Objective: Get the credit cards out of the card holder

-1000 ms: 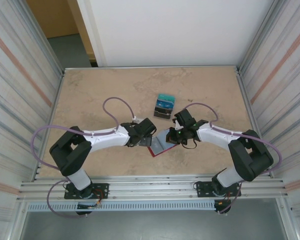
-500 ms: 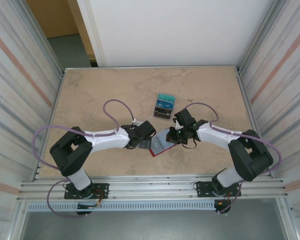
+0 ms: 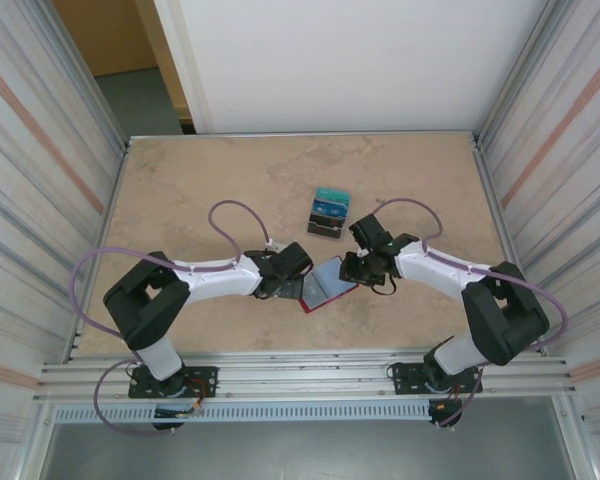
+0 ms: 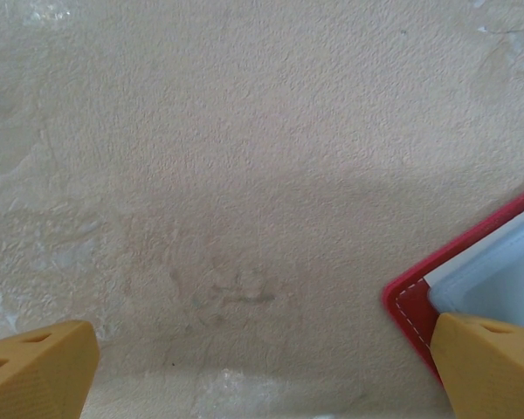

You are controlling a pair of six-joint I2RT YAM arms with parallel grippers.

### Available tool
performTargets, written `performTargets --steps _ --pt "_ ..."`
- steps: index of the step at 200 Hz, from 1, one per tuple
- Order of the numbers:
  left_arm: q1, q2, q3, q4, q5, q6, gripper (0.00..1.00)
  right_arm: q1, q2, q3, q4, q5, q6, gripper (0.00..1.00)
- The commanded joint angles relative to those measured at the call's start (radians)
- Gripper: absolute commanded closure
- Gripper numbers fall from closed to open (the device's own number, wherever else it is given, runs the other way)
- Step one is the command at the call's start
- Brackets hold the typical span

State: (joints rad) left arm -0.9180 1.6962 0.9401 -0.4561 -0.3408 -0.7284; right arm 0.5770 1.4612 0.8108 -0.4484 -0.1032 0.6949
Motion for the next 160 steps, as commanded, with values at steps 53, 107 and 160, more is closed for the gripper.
performTargets --steps 53,107,160 --pt "0.051 0.034 -0.023 0.020 0.001 0.019 0.01 0.154 -0.122 0.029 0.051 0.074 -0.182 0.73" --pt "0.075 0.029 -0.053 0.062 0.046 0.008 0.01 0.274 0.049 0.062 0.164 0.062 -0.183 0.65" --pt "0.075 0.017 -0.062 0.063 0.056 0.016 0.01 0.346 0.120 0.075 0.189 0.197 -0.238 0.48"
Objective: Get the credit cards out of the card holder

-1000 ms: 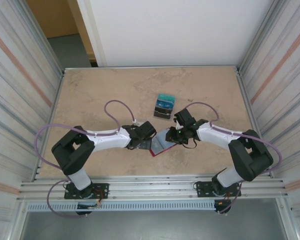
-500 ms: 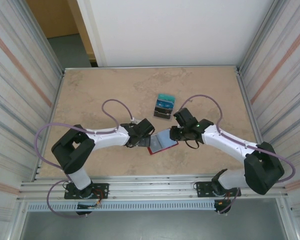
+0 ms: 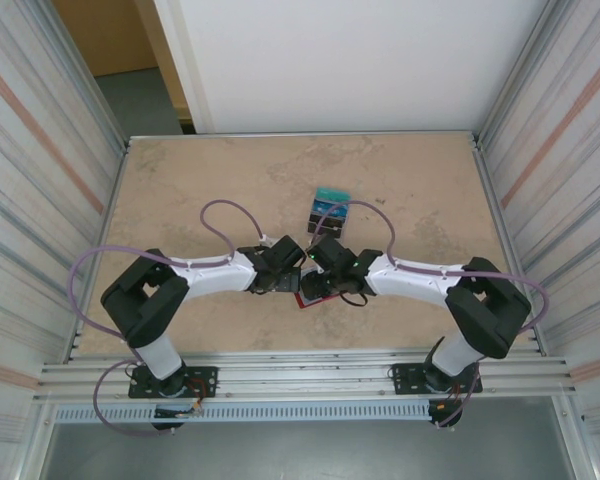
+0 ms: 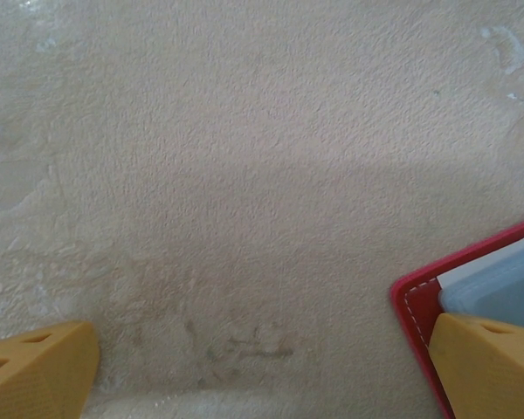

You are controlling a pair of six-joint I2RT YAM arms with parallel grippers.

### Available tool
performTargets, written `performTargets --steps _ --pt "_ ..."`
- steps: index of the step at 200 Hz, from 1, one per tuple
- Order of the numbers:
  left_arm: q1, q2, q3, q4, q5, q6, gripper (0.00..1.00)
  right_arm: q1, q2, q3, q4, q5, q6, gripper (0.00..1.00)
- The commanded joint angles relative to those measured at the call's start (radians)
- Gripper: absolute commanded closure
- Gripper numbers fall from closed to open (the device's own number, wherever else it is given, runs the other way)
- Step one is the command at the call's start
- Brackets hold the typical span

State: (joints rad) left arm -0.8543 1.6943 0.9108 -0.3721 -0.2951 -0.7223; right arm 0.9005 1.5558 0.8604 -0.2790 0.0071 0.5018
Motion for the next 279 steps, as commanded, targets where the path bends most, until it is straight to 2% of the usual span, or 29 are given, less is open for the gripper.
performTargets --steps 1,59,142,209,257,279 --pt "0.011 0.018 -0.033 -0.021 0.010 0.010 0.01 0.023 0.025 0.025 0.021 0.088 -0.046 0.48" --pt "0.015 0.037 -0.024 -0.023 0.013 0.011 0.01 0.077 0.076 0.028 0.021 0.149 -0.088 0.46" --pt "0.032 0.044 -0.023 -0.048 0.010 0.007 0.01 0.087 0.082 -0.014 0.085 0.051 -0.074 0.42" --pt "0.041 0.028 -0.038 -0.053 -0.002 0.023 0.01 0.072 0.075 -0.065 0.130 0.052 -0.049 0.42" --pt "0.044 0.026 -0.048 -0.053 -0.002 0.031 0.01 0.058 0.085 -0.088 0.138 0.079 -0.027 0.45" --pt "0.045 0.024 -0.050 -0.057 -0.004 0.034 0.01 0.048 0.082 -0.090 0.125 0.110 -0.003 0.52"
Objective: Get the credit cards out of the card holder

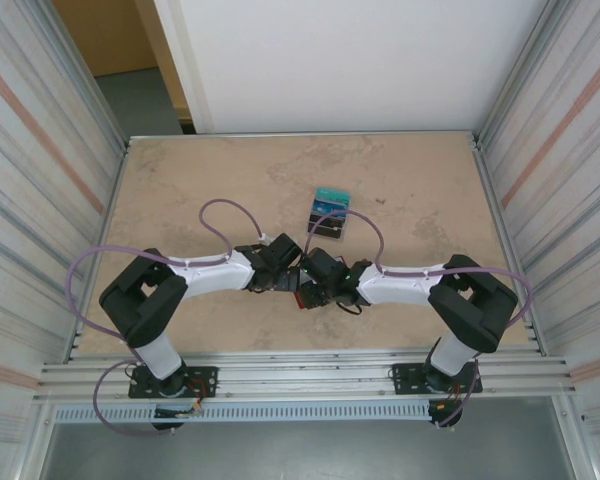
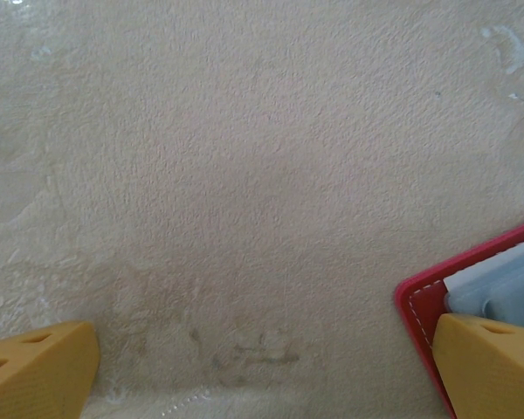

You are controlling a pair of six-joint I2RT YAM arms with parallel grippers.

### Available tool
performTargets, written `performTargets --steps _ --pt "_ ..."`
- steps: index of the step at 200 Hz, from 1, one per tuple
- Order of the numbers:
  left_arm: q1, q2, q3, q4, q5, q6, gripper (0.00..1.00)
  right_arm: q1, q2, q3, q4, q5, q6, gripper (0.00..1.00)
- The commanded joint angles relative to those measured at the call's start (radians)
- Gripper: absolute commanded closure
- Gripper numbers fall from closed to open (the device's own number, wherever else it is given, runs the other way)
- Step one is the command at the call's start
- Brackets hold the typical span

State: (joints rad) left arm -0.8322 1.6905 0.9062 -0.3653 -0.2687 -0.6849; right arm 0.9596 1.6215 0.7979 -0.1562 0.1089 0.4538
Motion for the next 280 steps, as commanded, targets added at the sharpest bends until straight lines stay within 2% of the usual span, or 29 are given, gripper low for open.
performTargets --steps 1,39,62,107,180,209,237,263,280 --pt "0.022 0.028 -0.045 -0.064 -0.031 -0.003 0.01 -0.012 0.016 -0.030 0.001 0.010 0.046 0.53" --pt "0.023 0.025 -0.041 -0.073 -0.035 0.001 0.01 -0.029 0.005 -0.007 -0.063 0.114 0.100 0.62" --pt "0.022 0.025 -0.038 -0.078 -0.039 0.001 0.01 -0.030 -0.027 -0.004 -0.074 0.149 0.115 0.58" --pt "0.022 0.027 -0.036 -0.083 -0.042 0.001 0.01 -0.076 -0.097 -0.018 -0.124 0.234 0.142 0.58" --pt "0.022 0.024 -0.029 -0.093 -0.050 0.002 0.01 -0.227 -0.147 -0.039 -0.167 0.191 0.147 0.61" --pt "0.024 0.032 -0.013 -0.096 -0.061 0.011 0.01 -0.270 -0.211 -0.033 -0.191 0.119 0.137 0.65" --pt "0.024 0.038 -0.001 -0.099 -0.060 0.012 0.01 -0.216 -0.262 -0.047 -0.149 0.033 0.093 0.67" --pt "0.024 0.032 -0.006 -0.100 -0.062 0.010 0.01 -0.074 -0.258 -0.056 -0.098 0.064 0.073 0.67" --pt "0.024 0.028 -0.006 -0.100 -0.063 0.011 0.01 -0.019 -0.256 -0.080 -0.055 0.070 0.092 0.70"
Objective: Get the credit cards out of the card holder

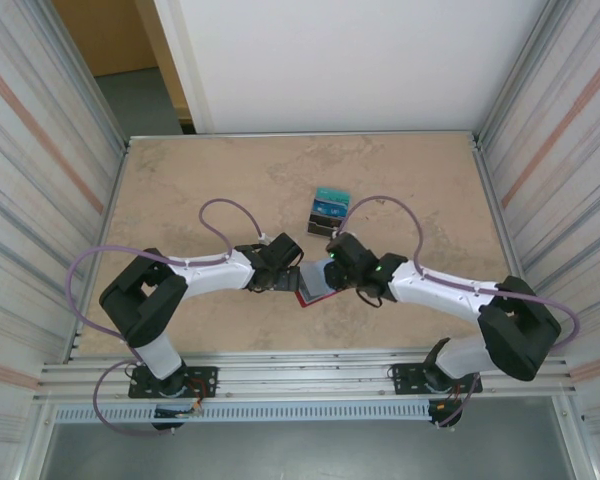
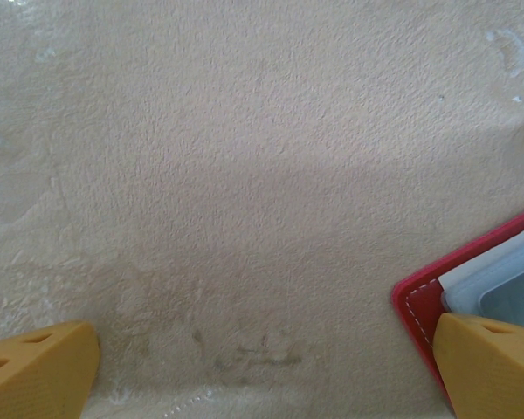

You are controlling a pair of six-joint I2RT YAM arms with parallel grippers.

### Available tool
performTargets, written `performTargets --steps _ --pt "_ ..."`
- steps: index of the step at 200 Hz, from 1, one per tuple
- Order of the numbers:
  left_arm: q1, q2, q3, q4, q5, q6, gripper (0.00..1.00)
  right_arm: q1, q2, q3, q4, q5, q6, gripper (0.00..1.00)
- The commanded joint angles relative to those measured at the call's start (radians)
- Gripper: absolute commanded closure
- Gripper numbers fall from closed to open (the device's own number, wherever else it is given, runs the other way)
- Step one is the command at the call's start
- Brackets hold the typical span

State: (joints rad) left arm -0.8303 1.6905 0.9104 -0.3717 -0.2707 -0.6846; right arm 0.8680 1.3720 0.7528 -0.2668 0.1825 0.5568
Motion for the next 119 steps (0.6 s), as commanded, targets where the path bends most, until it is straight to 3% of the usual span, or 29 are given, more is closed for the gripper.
performTargets --steps 1,29,73,119 --pt "0.022 0.029 -0.011 -0.094 -0.060 0.011 0.01 0.075 -0.006 -0.037 0.056 -0.002 -0.010 0.71" --pt "0.023 0.023 -0.010 -0.096 -0.062 0.011 0.01 0.133 -0.031 -0.078 0.086 -0.005 0.035 0.85" --pt "0.025 0.021 -0.004 -0.096 -0.065 0.011 0.01 0.239 0.003 -0.073 0.124 -0.009 0.076 0.86" --pt "0.025 0.025 0.000 -0.093 -0.062 0.008 0.01 0.266 0.112 -0.038 0.184 -0.037 0.094 0.85"
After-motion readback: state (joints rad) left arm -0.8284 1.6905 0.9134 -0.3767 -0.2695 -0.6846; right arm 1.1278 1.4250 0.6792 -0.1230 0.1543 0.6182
